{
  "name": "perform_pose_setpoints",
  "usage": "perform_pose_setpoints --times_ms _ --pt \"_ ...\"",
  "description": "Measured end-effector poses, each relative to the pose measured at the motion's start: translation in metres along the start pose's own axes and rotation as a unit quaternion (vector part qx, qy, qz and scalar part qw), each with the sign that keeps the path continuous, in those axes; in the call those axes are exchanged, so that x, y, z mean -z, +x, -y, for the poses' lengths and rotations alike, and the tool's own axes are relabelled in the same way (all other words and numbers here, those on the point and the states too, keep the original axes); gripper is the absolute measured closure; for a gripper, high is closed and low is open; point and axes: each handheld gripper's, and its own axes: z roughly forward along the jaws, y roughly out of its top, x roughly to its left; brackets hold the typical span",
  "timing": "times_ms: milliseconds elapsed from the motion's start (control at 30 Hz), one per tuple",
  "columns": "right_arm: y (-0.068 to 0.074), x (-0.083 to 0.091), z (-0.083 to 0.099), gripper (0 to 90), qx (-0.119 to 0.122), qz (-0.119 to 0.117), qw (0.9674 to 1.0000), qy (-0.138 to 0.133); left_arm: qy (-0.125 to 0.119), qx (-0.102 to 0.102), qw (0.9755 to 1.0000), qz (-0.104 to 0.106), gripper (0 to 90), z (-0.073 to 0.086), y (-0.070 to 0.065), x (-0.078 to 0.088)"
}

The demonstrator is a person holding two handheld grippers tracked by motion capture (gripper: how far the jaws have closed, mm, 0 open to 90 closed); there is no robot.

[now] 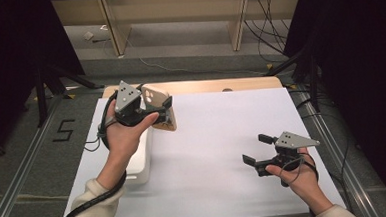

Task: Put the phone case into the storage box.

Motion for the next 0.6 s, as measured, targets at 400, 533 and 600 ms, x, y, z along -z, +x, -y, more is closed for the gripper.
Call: perform_pose_setpoints --times_ms 400,533,600 --pt "-0.0005 -0.0002 0.0006 5.8 0.000 0.001 1.0000 0.000 -0.004 -0.001 0.9999 -0.009 10.6 -0.0026 0.0058 0.0036" --pt "-0.0006 -0.0003 0.0008 5.9 0.000 0.002 1.0000 0.001 -0.007 0.001 0.9999 -0.014 10.6 -0.0039 0.0085 0.0054" --pt "-0.0007 -0.0002 0.0009 5.9 0.000 0.003 1.0000 0.002 -0.007 0.001 0.9999 -0.015 10.6 -0.0043 0.0098 0.0062"
